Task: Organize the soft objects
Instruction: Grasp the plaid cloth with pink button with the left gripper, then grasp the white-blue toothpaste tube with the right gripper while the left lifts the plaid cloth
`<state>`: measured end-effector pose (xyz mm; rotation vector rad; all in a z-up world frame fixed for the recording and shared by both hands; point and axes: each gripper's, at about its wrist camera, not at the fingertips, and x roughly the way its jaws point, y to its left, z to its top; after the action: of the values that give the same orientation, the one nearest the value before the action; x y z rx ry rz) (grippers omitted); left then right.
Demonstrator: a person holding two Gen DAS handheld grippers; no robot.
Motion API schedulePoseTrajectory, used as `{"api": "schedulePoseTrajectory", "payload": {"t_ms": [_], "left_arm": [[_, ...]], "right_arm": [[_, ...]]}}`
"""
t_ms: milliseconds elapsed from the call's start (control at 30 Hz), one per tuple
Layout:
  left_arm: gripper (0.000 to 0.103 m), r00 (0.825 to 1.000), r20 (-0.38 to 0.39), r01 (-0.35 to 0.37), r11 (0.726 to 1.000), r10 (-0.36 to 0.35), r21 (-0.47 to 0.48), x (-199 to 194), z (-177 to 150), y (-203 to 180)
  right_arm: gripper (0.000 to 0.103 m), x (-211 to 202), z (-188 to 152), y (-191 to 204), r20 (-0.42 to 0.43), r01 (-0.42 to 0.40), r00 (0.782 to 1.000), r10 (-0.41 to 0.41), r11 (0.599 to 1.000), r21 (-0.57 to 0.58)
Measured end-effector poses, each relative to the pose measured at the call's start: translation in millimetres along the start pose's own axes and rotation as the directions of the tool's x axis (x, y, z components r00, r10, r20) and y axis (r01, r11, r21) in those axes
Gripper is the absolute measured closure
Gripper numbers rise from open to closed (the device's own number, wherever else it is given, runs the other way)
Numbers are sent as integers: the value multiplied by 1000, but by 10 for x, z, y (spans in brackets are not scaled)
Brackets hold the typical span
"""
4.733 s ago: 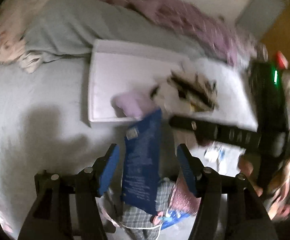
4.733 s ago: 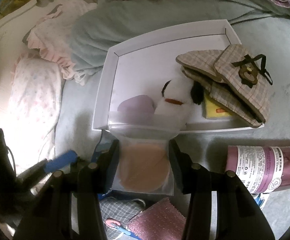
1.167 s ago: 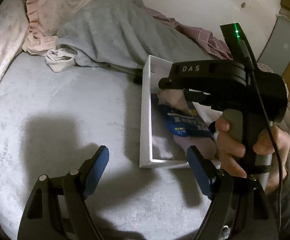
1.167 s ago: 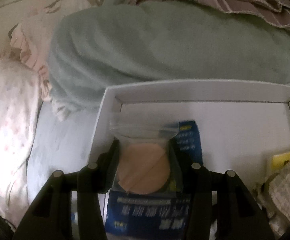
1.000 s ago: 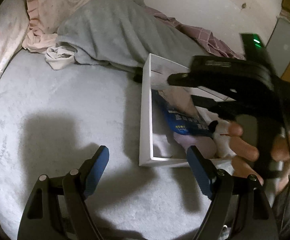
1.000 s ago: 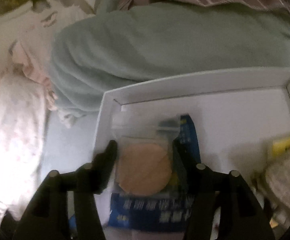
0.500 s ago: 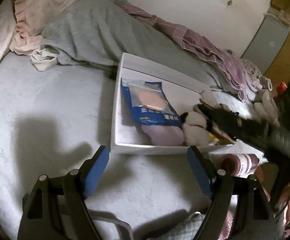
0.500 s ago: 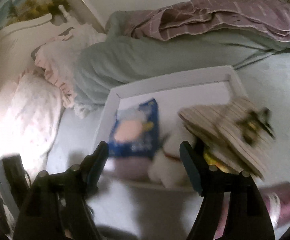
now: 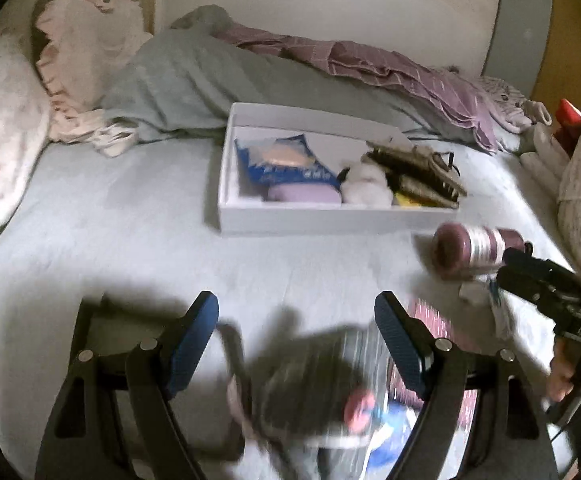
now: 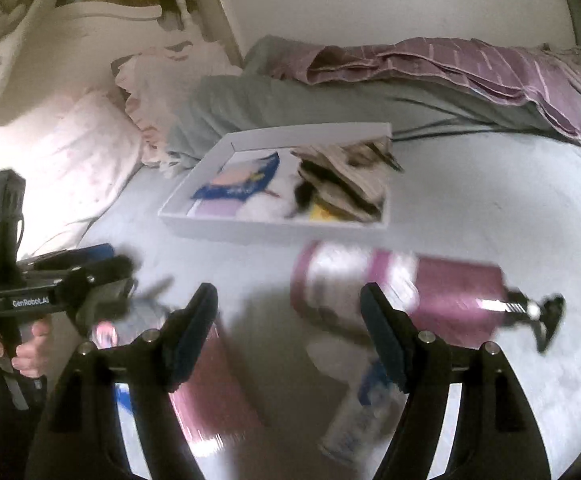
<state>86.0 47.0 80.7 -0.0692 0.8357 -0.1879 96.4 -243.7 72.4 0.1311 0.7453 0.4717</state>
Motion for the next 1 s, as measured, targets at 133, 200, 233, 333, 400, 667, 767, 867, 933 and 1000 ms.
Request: {"api": "schedulePoseTrajectory", "payload": {"t_ms": [133,200,233,333,400,667,767,867,933,1000], "left_arm": [[22,1000,-25,9,999,-10,-32,-96,-207,34],[22,999,-48,4,1000,-5,-28,-93,-298,28],[22,998,-56,5,1000,-6,-20,-86,-335,16],[21,997,-73,4,1000,-5,-7,-28,-425,-35],[21,996,-83,6,1000,-7,-3,18,-467,-74],[21,995,-57,-83,996,86,39,154,-578,-257],[22,994,-45,-100,993,103,54,160,-600,-290],[26,995,-31,-95,995,96,26,128,-599,-243],[31,996,-24,-87,996,87,-1,109,-598,-198],[35,996,-20,-84,996,83,-25,98,-600,-159]], "right_arm": [[28,-109,-165,-118,-42,44,998,-43,999,15],[28,-135,-226,-137,-56,58,997,-55,997,53],[28,-149,-256,-141,-48,46,998,-43,997,68],[28,-166,-325,-132,-8,1,1000,0,996,88],[29,-124,-341,-118,-17,46,999,-45,995,85],[29,-179,-442,-88,-13,206,979,-205,973,108],[29,-187,-496,-33,-26,186,983,-184,976,111],[32,-74,-556,14,-99,188,979,-177,976,114],[36,-42,-600,29,-126,195,976,-180,974,118],[42,-58,-602,19,-119,209,974,-194,970,125]]}}
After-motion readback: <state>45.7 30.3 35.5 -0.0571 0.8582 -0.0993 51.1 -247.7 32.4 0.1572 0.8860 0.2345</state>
